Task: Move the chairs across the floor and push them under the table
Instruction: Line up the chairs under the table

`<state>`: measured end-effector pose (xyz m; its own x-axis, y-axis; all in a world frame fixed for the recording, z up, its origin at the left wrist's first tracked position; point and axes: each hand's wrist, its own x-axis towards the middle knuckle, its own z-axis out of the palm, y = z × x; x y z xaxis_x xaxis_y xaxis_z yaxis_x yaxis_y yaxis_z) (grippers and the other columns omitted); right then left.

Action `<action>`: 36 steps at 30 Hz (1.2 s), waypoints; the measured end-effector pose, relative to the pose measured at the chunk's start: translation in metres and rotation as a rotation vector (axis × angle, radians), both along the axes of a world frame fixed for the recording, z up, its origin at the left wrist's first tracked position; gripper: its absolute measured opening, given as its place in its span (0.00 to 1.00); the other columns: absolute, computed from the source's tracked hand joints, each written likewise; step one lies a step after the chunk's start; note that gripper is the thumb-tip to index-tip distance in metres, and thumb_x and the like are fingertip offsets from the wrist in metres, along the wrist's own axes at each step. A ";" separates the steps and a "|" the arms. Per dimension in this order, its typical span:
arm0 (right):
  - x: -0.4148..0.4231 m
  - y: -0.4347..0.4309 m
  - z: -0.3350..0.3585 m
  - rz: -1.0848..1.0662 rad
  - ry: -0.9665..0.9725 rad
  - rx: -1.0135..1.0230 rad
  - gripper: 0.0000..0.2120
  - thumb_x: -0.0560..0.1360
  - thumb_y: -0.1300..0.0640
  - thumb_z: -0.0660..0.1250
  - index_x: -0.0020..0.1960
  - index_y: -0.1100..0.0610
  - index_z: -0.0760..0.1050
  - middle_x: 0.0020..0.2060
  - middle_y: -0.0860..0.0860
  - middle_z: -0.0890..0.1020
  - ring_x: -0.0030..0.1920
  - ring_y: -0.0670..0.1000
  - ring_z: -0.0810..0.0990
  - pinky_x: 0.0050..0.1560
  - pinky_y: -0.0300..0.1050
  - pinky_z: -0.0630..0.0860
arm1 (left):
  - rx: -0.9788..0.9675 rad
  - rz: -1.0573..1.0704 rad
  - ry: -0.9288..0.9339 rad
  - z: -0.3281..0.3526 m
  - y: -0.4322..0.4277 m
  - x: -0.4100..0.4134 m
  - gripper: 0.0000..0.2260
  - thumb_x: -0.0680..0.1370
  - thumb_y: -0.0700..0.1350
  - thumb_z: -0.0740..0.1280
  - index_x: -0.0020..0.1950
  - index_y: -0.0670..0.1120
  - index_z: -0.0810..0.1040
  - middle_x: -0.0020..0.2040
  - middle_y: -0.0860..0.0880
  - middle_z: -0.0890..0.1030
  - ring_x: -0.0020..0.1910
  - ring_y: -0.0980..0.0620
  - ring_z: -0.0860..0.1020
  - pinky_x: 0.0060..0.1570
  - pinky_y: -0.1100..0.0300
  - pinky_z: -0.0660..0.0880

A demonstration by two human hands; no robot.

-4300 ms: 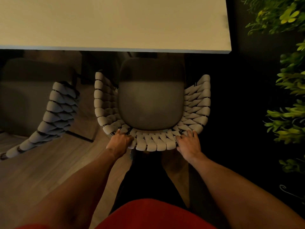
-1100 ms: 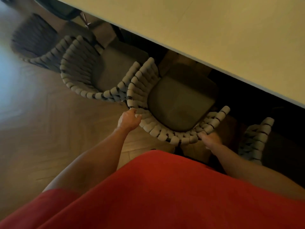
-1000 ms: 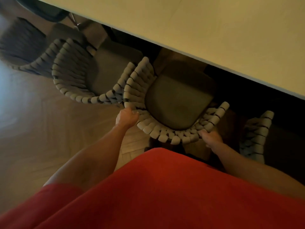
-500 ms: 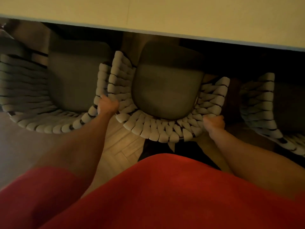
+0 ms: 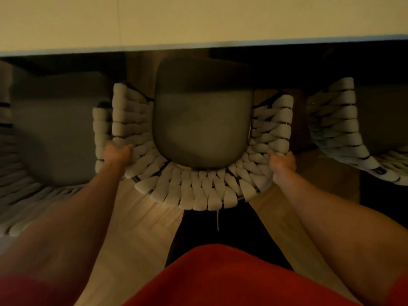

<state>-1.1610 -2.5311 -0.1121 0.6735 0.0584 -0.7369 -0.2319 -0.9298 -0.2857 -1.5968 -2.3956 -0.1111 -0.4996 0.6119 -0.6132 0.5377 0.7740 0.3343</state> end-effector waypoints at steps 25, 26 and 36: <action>0.133 0.083 0.000 0.139 -0.144 0.230 0.22 0.81 0.60 0.70 0.74 0.52 0.73 0.61 0.55 0.79 0.57 0.58 0.78 0.58 0.56 0.79 | 0.144 0.253 -0.104 -0.006 0.001 0.110 0.25 0.81 0.49 0.74 0.75 0.45 0.73 0.68 0.41 0.79 0.67 0.39 0.78 0.68 0.40 0.78; 0.141 0.088 -0.003 0.151 -0.137 0.232 0.23 0.81 0.60 0.70 0.74 0.52 0.73 0.61 0.55 0.79 0.58 0.59 0.78 0.59 0.57 0.79 | 0.142 0.257 -0.095 -0.010 0.000 0.117 0.25 0.81 0.49 0.74 0.75 0.45 0.73 0.67 0.43 0.79 0.67 0.40 0.78 0.67 0.41 0.78; 0.183 0.072 -0.004 0.441 -0.063 0.222 0.31 0.82 0.55 0.70 0.81 0.53 0.62 0.73 0.58 0.75 0.72 0.63 0.75 0.71 0.63 0.75 | 0.055 0.089 -0.062 -0.002 -0.020 0.145 0.26 0.83 0.48 0.71 0.78 0.45 0.65 0.73 0.38 0.75 0.69 0.34 0.76 0.64 0.37 0.79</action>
<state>-0.9780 -2.4590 -0.1160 0.5919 0.4988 -0.6331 0.1940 -0.8506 -0.4888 -1.4514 -2.4157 -0.1128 -0.5156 0.6004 -0.6113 0.4450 0.7973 0.4078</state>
